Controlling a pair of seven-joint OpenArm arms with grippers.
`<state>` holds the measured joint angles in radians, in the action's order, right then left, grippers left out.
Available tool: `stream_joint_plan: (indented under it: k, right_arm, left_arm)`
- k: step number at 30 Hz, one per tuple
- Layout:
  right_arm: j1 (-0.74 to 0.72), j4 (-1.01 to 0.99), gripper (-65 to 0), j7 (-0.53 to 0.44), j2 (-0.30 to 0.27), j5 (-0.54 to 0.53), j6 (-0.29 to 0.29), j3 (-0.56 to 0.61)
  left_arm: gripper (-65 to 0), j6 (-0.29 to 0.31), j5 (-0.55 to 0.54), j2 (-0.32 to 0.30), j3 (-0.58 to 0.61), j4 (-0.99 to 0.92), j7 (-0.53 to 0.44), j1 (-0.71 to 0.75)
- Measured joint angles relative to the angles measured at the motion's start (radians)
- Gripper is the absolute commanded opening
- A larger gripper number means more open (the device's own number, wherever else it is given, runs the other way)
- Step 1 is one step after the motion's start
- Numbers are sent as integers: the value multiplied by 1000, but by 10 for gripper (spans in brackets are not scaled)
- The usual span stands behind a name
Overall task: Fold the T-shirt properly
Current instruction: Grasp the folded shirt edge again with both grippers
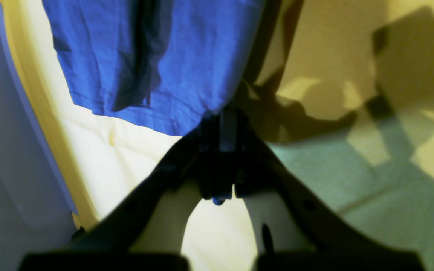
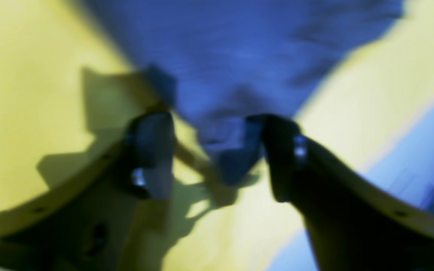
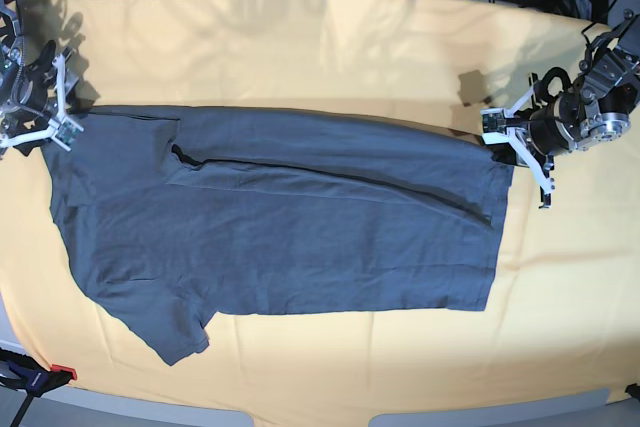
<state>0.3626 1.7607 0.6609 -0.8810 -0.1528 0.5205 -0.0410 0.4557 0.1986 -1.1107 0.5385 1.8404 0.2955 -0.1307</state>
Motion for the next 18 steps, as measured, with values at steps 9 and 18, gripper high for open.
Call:
stream_joint_plan:
  k: [9, 18]
  right_arm:
    - [1, 0, -322, -7, 1, 41, -2, 0]
    - [2, 0, -317, 51, 1, 42, 68, 0]
  left_arm:
    - [-650, 0, 0, 0, 0, 0, 0, 0]
    - [-650, 0, 0, -11, 0, 0, 0, 0]
